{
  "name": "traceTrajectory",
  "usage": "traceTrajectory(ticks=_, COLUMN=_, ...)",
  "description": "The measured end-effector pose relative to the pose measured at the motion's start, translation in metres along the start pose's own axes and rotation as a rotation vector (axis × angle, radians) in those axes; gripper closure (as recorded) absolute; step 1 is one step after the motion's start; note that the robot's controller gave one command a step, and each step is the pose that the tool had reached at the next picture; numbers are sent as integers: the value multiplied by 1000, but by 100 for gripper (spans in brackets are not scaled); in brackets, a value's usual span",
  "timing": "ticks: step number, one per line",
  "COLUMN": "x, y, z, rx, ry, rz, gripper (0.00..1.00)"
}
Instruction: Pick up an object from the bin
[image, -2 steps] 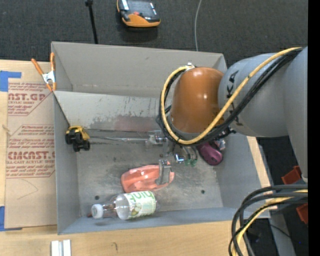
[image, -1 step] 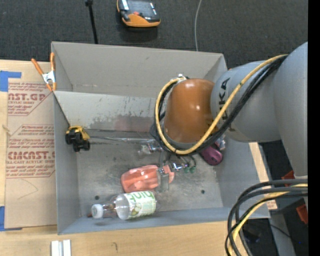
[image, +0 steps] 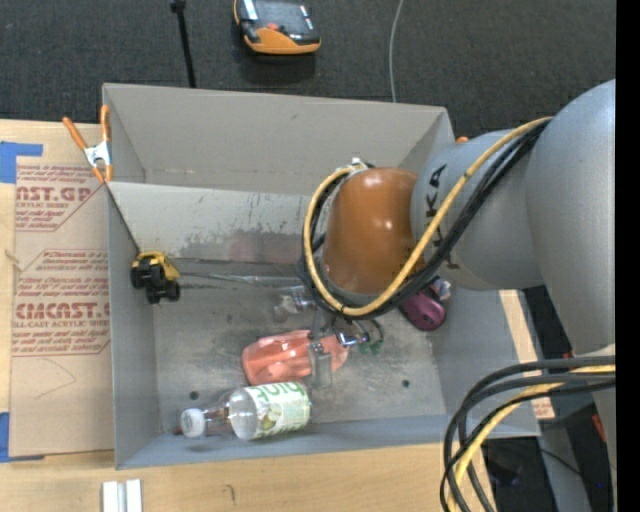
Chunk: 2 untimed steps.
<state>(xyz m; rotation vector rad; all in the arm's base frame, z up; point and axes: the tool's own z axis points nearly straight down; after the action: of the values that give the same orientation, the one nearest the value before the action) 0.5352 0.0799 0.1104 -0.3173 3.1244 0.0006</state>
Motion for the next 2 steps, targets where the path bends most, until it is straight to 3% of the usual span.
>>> traceTrajectory(ticks=1, x=-11, y=10, z=30, rx=6, ry=-36, rz=62, gripper=100)
traceTrajectory(ticks=2, x=-11, y=10, z=30, rx=5, ry=-36, rz=62, gripper=100)
